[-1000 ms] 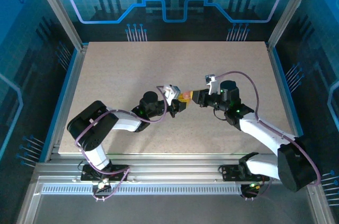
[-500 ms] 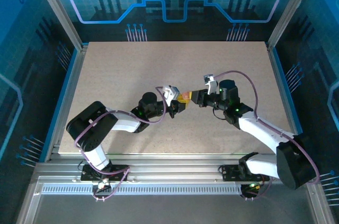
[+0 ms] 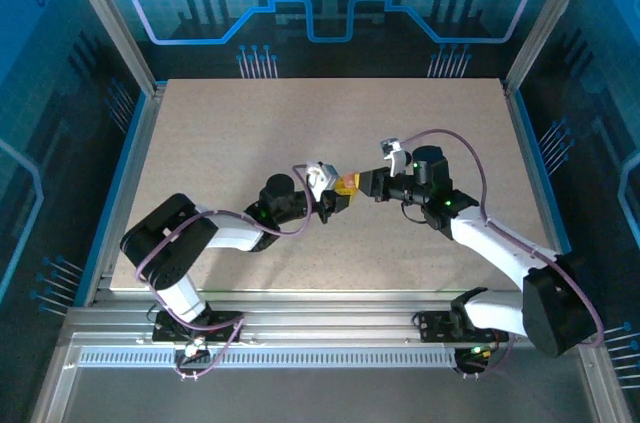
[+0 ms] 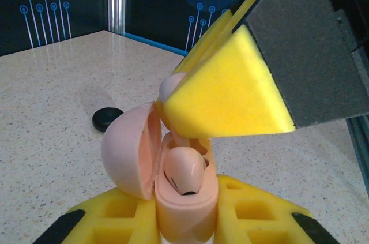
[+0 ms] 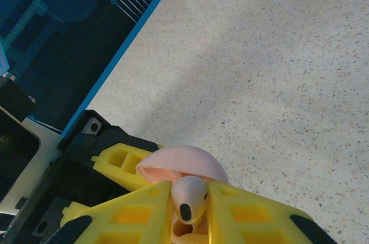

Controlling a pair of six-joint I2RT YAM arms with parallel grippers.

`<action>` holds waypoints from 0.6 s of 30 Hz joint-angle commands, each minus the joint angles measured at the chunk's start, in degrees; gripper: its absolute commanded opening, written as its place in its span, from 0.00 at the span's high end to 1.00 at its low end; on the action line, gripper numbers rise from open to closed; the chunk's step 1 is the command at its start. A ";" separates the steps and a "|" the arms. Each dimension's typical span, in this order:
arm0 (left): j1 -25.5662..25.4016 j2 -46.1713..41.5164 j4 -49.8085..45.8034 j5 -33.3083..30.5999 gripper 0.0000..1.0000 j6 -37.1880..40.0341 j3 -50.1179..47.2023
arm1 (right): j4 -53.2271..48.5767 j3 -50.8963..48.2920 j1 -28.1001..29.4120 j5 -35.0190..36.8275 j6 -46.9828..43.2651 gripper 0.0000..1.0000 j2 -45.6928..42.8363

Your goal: Insert wireless bluetooth earbuds into charging case

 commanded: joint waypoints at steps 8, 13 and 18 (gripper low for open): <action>-0.38 -2.72 1.76 1.05 0.78 2.07 -0.79 | -5.03 1.34 -0.67 -2.97 -2.59 0.76 -0.30; -0.42 -2.82 1.82 1.14 0.78 2.07 -0.79 | -5.09 0.73 -1.04 -2.97 -2.51 0.75 -0.89; -0.40 -3.08 1.96 1.30 0.78 1.98 -0.79 | -5.44 0.48 -1.41 -2.62 -2.47 0.69 -1.93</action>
